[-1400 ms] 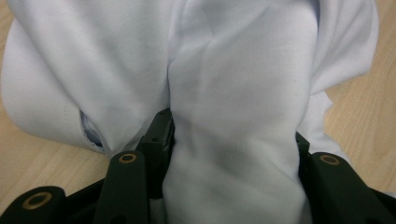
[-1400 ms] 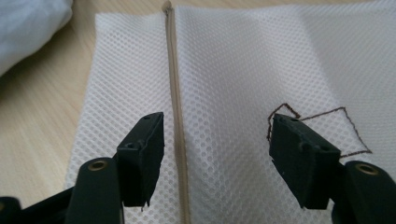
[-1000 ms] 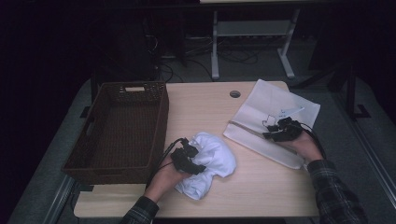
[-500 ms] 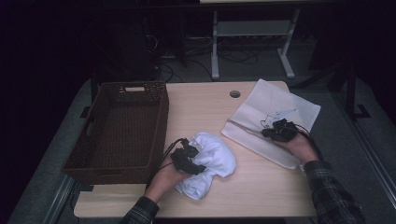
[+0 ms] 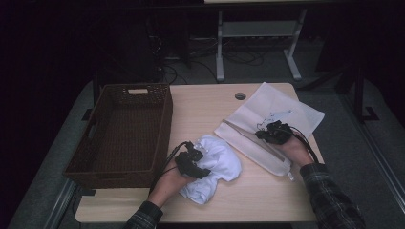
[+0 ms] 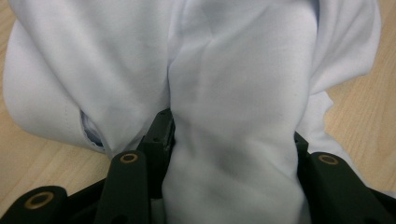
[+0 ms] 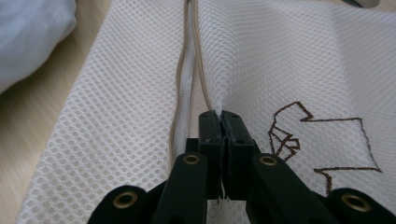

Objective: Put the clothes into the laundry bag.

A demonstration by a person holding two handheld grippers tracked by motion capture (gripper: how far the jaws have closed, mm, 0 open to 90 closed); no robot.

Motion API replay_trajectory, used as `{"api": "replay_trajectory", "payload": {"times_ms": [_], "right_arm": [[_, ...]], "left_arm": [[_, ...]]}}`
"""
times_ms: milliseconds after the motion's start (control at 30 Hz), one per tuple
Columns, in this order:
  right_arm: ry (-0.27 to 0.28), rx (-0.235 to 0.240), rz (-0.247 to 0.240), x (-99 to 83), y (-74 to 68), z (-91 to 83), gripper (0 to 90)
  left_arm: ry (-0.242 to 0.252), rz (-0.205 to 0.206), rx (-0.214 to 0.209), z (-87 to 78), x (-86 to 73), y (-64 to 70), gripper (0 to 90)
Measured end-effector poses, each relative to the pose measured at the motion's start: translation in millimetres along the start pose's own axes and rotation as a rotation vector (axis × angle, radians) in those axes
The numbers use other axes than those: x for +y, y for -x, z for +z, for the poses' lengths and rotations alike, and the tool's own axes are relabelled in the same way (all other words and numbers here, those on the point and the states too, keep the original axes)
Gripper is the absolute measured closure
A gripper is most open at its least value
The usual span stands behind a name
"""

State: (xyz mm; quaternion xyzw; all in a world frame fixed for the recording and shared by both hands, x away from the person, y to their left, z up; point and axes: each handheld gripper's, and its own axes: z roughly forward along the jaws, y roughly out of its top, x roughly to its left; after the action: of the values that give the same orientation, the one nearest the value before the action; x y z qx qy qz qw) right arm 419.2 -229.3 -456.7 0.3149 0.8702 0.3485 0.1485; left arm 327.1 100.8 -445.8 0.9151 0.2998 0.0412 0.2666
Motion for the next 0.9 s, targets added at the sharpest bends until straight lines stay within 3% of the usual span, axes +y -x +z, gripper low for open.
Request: {"api": "replay_trajectory", "payload": {"times_ms": [367, 900], "right_arm": [[0.076, -0.013, 0.032, 7.6, 2.4, -19.5, 87.6], [0.164, -0.037, 0.012, 31.4, -1.1, -46.0, 87.5]], "left_arm": [[-0.011, 0.012, 0.014, 0.0, 1.3, 1.4, 55.2], [-0.015, 0.01, 0.021, -0.8, 1.7, 1.6, 59.0]]}}
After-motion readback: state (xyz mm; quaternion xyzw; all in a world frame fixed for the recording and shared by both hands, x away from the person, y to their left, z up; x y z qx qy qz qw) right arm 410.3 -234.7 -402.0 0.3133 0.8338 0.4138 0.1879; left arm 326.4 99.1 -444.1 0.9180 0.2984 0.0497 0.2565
